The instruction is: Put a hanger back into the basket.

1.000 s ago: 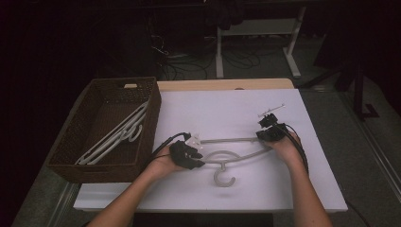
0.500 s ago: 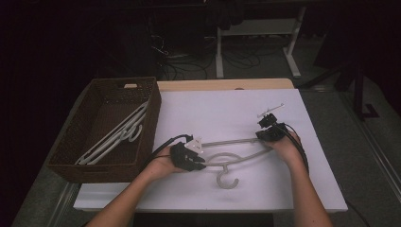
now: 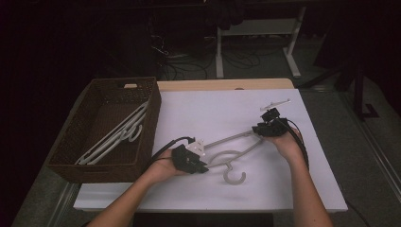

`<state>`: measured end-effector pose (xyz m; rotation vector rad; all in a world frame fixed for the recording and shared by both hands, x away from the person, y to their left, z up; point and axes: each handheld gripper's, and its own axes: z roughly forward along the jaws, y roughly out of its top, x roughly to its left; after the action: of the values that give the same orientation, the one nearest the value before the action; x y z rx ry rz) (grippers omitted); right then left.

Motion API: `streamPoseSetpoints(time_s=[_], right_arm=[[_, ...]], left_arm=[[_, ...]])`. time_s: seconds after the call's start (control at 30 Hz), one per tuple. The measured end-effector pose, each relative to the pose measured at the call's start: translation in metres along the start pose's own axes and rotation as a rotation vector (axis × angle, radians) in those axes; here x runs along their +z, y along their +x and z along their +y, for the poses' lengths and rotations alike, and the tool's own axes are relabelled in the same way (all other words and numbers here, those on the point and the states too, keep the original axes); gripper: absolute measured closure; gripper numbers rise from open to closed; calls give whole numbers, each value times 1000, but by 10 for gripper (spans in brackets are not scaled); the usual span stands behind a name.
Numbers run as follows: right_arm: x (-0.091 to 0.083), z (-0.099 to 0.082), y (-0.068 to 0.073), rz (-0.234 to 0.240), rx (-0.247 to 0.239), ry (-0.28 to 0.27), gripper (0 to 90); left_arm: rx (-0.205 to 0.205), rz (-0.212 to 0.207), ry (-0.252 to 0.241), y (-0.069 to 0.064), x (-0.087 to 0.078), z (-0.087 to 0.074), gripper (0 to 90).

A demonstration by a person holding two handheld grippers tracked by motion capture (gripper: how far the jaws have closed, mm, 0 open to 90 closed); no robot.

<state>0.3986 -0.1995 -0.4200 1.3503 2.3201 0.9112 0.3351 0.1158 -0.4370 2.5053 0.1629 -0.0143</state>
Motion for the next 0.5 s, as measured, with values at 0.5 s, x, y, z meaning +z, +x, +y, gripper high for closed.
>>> streamPoseSetpoints(time_s=[0.5], right_arm=[[-54, -6, -7, -29, 43, -135, 386]], left_arm=[[-166, 99, -98, 16, -28, 11, 826]])
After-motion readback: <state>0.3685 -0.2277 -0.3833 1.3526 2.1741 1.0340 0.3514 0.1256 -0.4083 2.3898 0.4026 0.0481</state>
